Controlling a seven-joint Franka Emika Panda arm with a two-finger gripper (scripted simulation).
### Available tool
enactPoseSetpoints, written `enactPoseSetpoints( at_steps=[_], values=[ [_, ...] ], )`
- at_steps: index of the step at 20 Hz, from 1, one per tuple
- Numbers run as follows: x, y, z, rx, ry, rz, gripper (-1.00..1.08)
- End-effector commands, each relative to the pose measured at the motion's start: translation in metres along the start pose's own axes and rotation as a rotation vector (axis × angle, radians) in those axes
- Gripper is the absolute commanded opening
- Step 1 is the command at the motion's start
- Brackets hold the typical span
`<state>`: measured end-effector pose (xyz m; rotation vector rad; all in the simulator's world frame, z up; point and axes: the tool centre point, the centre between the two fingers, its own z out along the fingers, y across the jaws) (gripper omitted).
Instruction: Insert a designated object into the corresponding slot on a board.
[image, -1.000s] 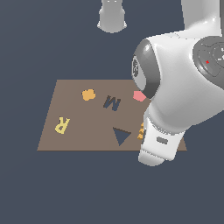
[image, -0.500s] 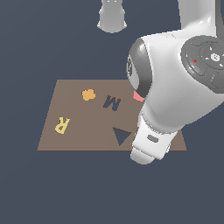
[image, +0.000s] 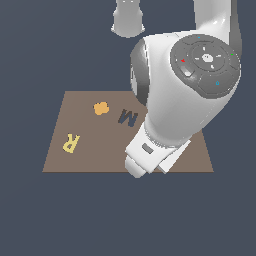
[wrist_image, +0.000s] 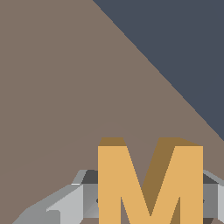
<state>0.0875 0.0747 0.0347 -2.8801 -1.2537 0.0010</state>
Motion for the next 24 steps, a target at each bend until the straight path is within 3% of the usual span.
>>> enactPoseSetpoints(
  at_steps=[1,15,24],
  values=[
    [-0.011,0.004,-0.001,0.000,0.001,0.096,-1.00],
    [-0.091,-0.001,-0.004,0.000,0.002,0.733,-1.00],
    [-0.121,-0.020,-0.005,0.000,0.002,1.016,-1.00]
  ],
)
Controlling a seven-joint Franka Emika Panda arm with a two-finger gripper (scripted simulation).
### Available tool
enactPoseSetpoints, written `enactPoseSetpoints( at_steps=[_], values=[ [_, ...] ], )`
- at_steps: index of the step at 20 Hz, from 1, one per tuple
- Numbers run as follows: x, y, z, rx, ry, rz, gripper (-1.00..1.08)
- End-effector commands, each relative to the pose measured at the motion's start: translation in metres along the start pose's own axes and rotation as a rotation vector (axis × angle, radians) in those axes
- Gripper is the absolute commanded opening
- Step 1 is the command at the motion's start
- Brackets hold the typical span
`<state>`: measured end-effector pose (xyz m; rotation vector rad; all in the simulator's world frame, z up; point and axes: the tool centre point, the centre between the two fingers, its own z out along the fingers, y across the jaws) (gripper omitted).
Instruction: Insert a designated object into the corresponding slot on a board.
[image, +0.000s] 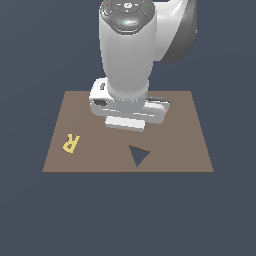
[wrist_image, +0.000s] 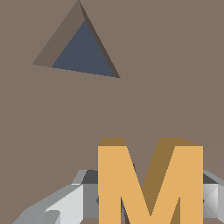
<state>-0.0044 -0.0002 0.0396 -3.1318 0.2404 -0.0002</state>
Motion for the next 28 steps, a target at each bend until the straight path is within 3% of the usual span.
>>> enactPoseSetpoints(
  at_steps=[1,12,28],
  values=[
    [-0.008,0.002,-0.001,0.000,0.001,0.065,-1.00],
    [-0.026,0.004,-0.001,0.001,0.000,0.209,-1.00],
    [-0.025,0.003,0.009,0.001,0.000,0.201,-1.00]
  ],
)
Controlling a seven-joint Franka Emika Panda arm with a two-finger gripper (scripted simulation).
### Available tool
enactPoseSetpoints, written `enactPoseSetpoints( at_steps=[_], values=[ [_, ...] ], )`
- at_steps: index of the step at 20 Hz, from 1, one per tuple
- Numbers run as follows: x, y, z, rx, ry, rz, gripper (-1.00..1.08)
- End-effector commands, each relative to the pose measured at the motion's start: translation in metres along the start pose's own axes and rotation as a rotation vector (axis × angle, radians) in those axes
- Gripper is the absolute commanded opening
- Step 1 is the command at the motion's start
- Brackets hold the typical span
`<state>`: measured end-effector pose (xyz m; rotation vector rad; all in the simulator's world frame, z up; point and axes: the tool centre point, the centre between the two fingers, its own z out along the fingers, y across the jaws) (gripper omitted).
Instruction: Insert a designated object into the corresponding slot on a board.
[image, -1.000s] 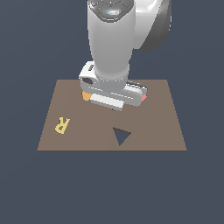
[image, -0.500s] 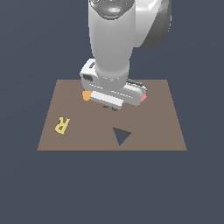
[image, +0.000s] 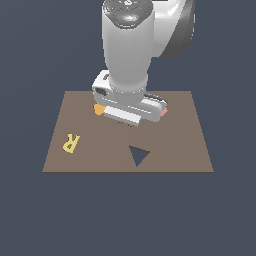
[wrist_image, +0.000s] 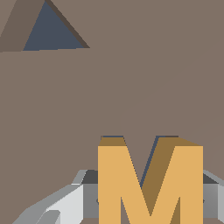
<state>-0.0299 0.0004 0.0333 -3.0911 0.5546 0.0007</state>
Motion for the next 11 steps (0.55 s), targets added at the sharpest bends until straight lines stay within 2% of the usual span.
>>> enactPoseSetpoints(
  at_steps=[1,2,11],
  values=[
    [0.0002,0.0001,0.0029,0.000,0.000,-0.001,-1.00],
    [0.0002,0.0001,0.0029,0.000,0.000,-0.001,1.00],
    [0.0002,0.0001,0.0029,0.000,0.000,-0.001,1.00]
  ],
)
